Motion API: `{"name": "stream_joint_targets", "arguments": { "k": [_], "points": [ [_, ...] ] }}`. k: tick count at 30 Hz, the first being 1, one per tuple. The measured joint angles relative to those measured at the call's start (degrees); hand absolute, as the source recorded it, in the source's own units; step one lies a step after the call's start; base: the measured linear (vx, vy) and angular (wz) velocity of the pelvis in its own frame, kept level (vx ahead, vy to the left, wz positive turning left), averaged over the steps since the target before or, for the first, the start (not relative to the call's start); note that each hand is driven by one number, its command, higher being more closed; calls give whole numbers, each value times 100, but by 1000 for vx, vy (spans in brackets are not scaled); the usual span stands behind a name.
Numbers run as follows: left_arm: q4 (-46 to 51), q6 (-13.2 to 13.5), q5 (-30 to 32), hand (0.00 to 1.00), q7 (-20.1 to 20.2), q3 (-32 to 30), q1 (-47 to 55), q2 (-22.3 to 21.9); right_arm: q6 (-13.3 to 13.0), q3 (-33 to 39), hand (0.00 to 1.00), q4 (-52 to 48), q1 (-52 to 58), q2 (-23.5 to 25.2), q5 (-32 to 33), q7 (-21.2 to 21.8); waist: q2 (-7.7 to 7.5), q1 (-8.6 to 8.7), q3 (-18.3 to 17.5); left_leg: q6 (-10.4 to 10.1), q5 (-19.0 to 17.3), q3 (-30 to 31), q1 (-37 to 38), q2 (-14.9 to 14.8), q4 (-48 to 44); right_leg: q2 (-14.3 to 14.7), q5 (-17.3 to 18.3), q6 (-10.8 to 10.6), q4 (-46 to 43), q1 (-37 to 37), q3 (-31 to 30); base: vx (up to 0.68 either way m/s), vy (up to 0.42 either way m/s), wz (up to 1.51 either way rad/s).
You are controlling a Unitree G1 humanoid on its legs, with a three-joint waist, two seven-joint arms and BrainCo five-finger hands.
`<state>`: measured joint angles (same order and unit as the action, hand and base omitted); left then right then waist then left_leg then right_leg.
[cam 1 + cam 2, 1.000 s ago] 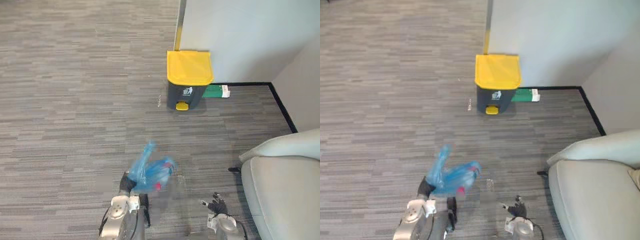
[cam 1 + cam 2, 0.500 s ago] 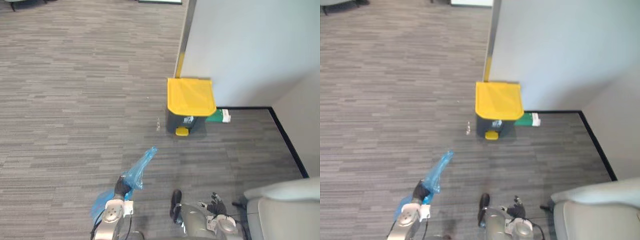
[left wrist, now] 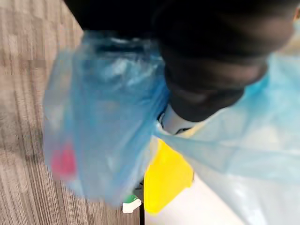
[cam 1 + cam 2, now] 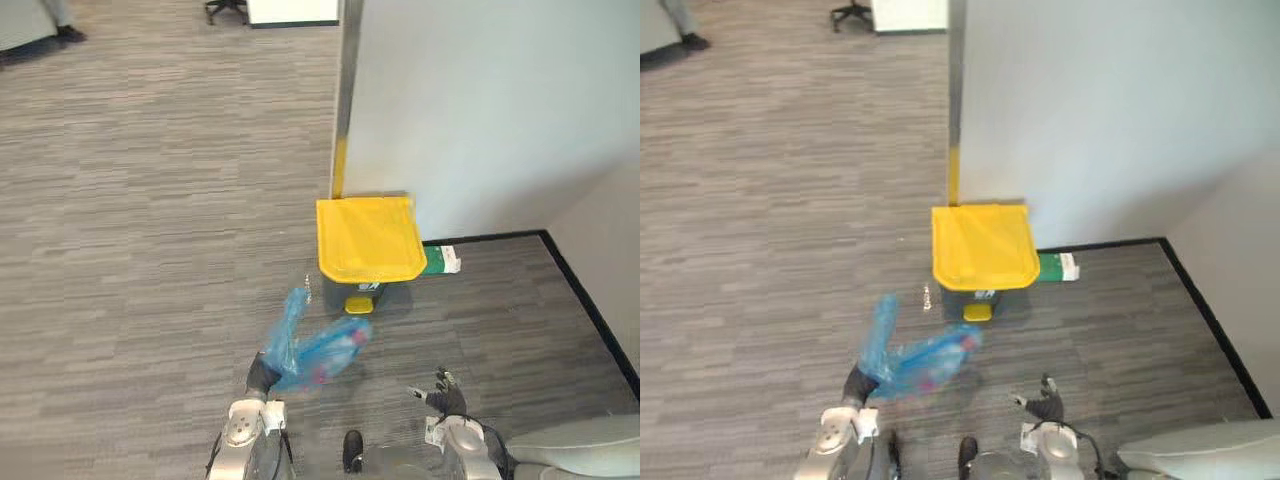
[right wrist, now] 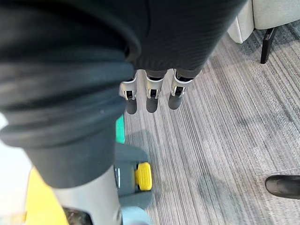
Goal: Gather rubbish on tea table into small bin, then transfer packed bag to large trash can.
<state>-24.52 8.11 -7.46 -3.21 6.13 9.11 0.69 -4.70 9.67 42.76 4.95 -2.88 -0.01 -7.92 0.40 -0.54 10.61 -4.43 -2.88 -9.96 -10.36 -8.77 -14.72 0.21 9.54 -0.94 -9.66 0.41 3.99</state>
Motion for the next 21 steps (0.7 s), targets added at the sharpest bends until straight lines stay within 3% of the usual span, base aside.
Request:
{"name": "stream_joint_targets", "arguments": {
  "k": [3,5,6,8,10,12,15,17,18,19,20,21],
  "points": [
    [-91,-1,2,100,9,70,-194,143,21,40,0,112,134,139,0,2,-178,49,-113,197,-69,-144,165,350,262,-385,54,-223,13,14,-9,308,229,-6],
    [-94,-11,4,100,7,109,-221,206,22,60,0,185,100,165,0,4,-174,33,-103,366,-393,-358,352,558,197,-636,254,-538,-537,-121,-174,188,180,-29],
    [-94,-12,4,100,7,121,-206,207,22,69,0,207,81,164,0,5,-158,32,-93,381,-485,-403,438,574,177,-667,282,-583,-832,-199,-219,231,265,-44],
    [-90,-22,3,100,7,280,-10,273,33,75,0,323,114,199,1,15,-119,50,-78,474,-939,-460,883,669,14,-888,122,-797,-3074,-908,-171,227,241,-18],
    [-90,-99,4,100,-6,337,59,335,62,77,0,323,228,222,4,15,-177,104,-48,522,-1143,-439,1157,703,-120,-1104,44,-745,-4205,-1355,5,269,97,16],
    [-86,-163,2,100,-56,317,68,506,52,135,0,249,229,244,41,18,-184,98,22,528,-1417,-382,1475,610,-248,-1222,282,-579,-4682,-1807,568,346,38,10],
    [-70,-162,1,100,-64,271,9,642,30,206,0,253,111,251,53,13,-184,161,89,461,-1730,-242,1731,407,-402,-1214,359,-533,-3797,-2381,1324,354,-45,29],
    [-69,-158,3,100,-67,270,-205,648,6,356,0,265,-10,269,67,7,-168,155,290,383,-1962,-135,1854,242,-676,-1014,54,-510,-2417,-2447,1435,360,-105,43],
    [-68,-126,11,100,-93,265,-388,665,1,378,0,294,-60,269,82,3,-197,155,396,335,-2158,-45,1852,134,-1007,-885,-369,-547,-1163,-2441,1405,427,-178,57],
    [-64,-95,33,100,-151,264,-527,694,-3,373,0,314,-95,279,121,0,-311,155,503,259,-2356,24,1889,100,-1331,-869,-633,-578,-416,-2422,1365,526,-265,62],
    [-65,-89,61,100,-164,259,-551,698,0,371,0,323,-101,267,122,-1,-342,155,544,186,-2483,90,1916,69,-1476,-906,-631,-529,-482,-2263,1386,549,-285,38],
    [-86,-88,71,100,-189,231,-593,642,9,381,0,351,-156,165,135,-3,-202,94,649,61,-2739,229,2101,-105,-1717,-703,-731,-393,-523,-2015,1404,444,-211,3]
  ]
}}
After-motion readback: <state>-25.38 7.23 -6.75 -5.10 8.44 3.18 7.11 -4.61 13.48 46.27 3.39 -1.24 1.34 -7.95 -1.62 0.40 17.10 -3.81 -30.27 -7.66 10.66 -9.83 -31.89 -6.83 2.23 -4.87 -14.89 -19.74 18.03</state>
